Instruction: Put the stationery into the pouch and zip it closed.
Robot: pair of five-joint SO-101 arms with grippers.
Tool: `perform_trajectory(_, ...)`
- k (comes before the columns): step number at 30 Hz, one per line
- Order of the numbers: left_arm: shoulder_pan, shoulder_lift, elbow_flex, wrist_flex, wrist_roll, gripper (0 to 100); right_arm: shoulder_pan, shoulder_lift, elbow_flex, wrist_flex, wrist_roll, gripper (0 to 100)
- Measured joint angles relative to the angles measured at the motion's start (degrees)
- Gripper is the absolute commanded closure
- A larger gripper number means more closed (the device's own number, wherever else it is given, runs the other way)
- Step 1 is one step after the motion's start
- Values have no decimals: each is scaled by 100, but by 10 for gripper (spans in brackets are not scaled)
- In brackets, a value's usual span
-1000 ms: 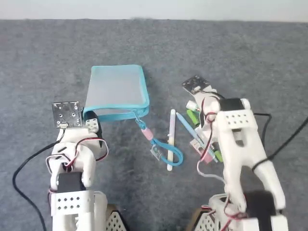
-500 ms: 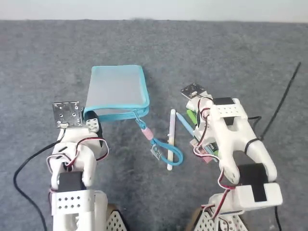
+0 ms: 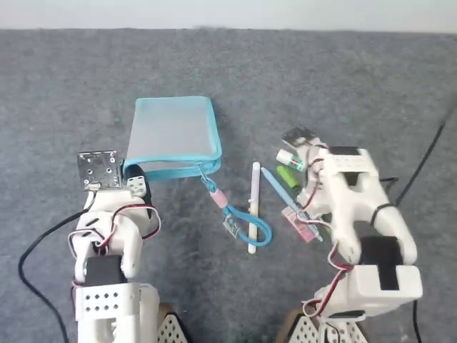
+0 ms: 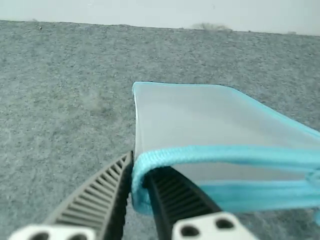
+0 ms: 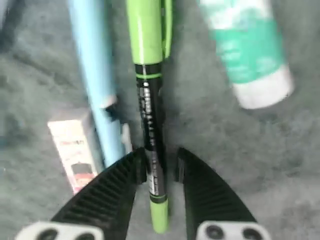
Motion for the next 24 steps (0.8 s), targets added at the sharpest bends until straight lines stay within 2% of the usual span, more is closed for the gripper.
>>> perform_trajectory(8,0,0,0,0,0,987,114,9,0,-185,132,851)
perform_trajectory(17,0,0,0,0,0,987,563,9,-9,-53,844,847)
perform_trajectory(22,0,0,0,0,0,987,563,9,-9,35,897,760)
perform_trajectory(24,0,0,0,0,0,987,563,9,-9,97,958,760)
